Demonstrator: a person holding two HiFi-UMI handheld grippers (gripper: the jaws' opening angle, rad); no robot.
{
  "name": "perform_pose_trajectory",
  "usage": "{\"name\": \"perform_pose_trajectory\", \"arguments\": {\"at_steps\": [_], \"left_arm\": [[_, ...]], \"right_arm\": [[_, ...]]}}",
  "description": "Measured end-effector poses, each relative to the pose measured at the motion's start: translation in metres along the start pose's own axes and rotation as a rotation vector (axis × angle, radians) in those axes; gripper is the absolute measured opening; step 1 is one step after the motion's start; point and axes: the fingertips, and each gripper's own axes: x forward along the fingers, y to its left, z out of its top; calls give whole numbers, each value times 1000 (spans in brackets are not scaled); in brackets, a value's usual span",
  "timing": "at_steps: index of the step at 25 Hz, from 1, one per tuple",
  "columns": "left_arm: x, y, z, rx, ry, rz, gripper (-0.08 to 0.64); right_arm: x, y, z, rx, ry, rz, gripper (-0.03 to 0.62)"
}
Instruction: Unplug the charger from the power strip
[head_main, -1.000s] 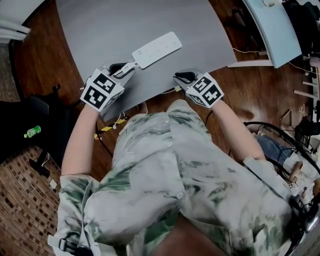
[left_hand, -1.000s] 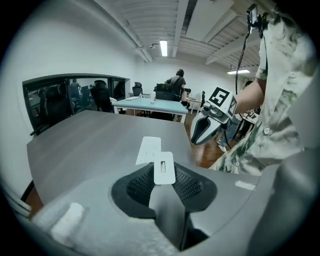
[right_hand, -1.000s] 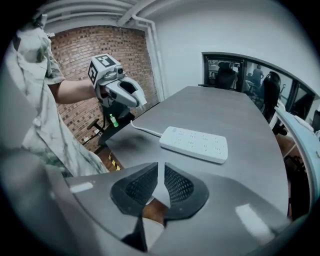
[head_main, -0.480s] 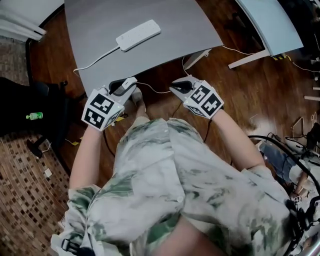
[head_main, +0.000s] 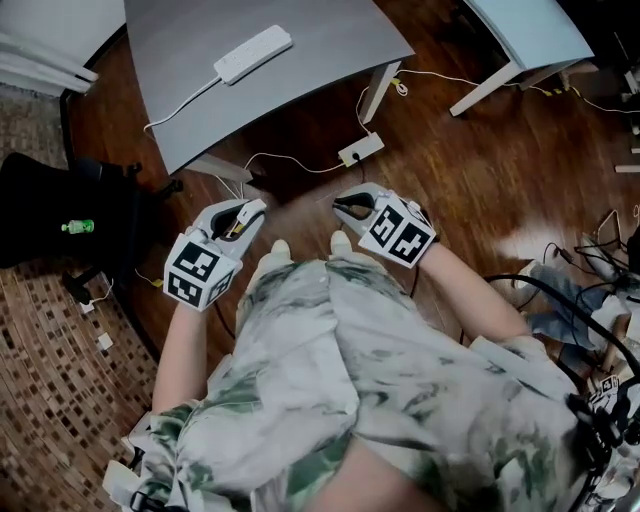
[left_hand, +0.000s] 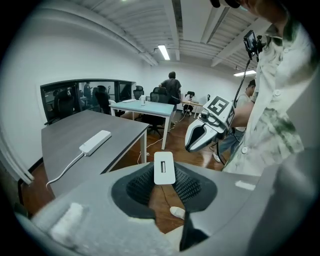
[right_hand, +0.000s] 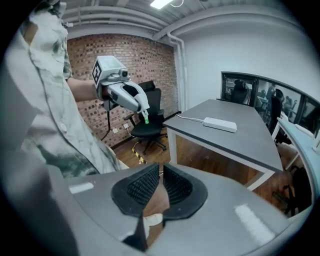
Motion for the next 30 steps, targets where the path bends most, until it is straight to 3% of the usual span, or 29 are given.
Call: {"name": "perform_pose_trajectory", "arguments": {"at_steps": [9,15,19,23,30], "left_arm": [[-58,-34,-34,61,-70,-51,106],[-116,-38,-91,85,-97,-88,106],[-153,-50,-127,145,-89,-138,106],[-177,-64,-139,212,-77,-181,106],[-193,-115,-146,188,-106,-193,106]], "right_arm": [[7,89,13,57,3,-12,34],[50,162,60,74,-30,-23,34],[75,222,77,92,-19,-18,34],[86,253,89,87,-17,-26,34],[67,290,87,42,-48,-34,34]]}}
